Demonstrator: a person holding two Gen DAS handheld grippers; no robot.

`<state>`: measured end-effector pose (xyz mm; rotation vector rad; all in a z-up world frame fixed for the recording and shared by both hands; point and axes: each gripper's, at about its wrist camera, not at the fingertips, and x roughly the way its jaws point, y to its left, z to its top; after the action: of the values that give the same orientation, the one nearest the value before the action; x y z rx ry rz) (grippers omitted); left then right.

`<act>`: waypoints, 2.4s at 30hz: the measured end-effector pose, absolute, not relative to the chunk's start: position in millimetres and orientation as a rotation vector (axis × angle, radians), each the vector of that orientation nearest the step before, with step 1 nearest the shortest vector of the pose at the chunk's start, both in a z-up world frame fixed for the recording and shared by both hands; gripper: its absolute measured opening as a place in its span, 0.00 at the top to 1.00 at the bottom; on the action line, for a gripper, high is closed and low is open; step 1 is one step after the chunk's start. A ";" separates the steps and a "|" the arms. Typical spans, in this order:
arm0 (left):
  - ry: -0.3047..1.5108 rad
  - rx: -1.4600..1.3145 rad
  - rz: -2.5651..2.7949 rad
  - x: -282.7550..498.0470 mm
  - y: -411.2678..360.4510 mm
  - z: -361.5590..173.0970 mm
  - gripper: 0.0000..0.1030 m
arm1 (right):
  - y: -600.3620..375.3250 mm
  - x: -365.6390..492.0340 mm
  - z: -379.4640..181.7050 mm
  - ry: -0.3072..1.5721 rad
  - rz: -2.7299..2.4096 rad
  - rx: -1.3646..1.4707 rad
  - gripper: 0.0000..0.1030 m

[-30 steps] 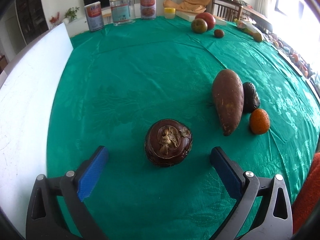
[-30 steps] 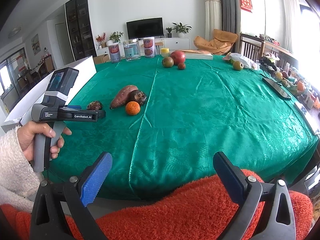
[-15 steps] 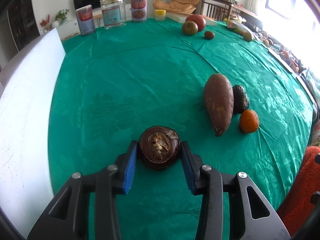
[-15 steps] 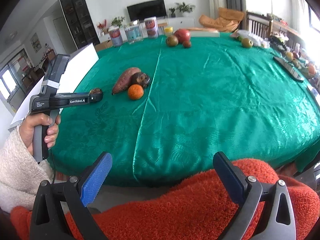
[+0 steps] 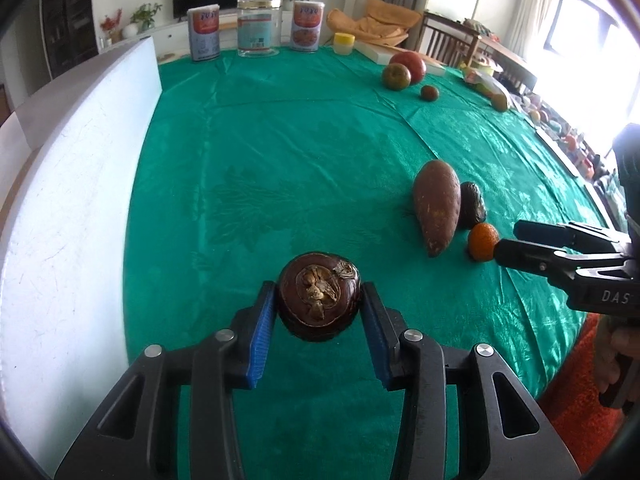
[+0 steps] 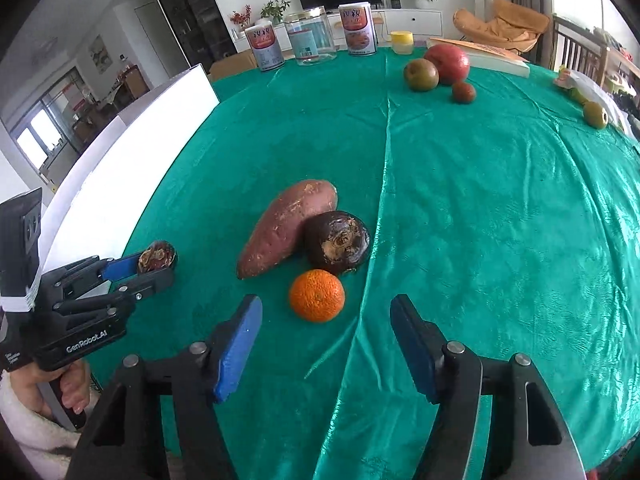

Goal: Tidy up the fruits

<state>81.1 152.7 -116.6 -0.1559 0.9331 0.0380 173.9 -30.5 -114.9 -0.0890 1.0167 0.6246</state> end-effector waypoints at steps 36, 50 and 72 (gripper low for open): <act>0.766 -0.444 0.478 -45.1 348.5 -23.0 0.59 | 216.1 23.8 -15.5 0.960 1.314 -0.286 0.70; 0.709 -0.365 0.529 -41.1 332.8 -23.2 0.24 | 172.9 48.0 -11.4 0.902 1.200 -0.139 0.28; 0.740 -0.184 -0.168 54.4 77.8 -5.6 0.17 | -213.5 19.1 135.6 0.628 0.156 -0.599 0.00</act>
<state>54.4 77.8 -5.6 -0.1838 0.7396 -0.1684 19.1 -213.5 135.6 -0.5991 0.6281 0.1557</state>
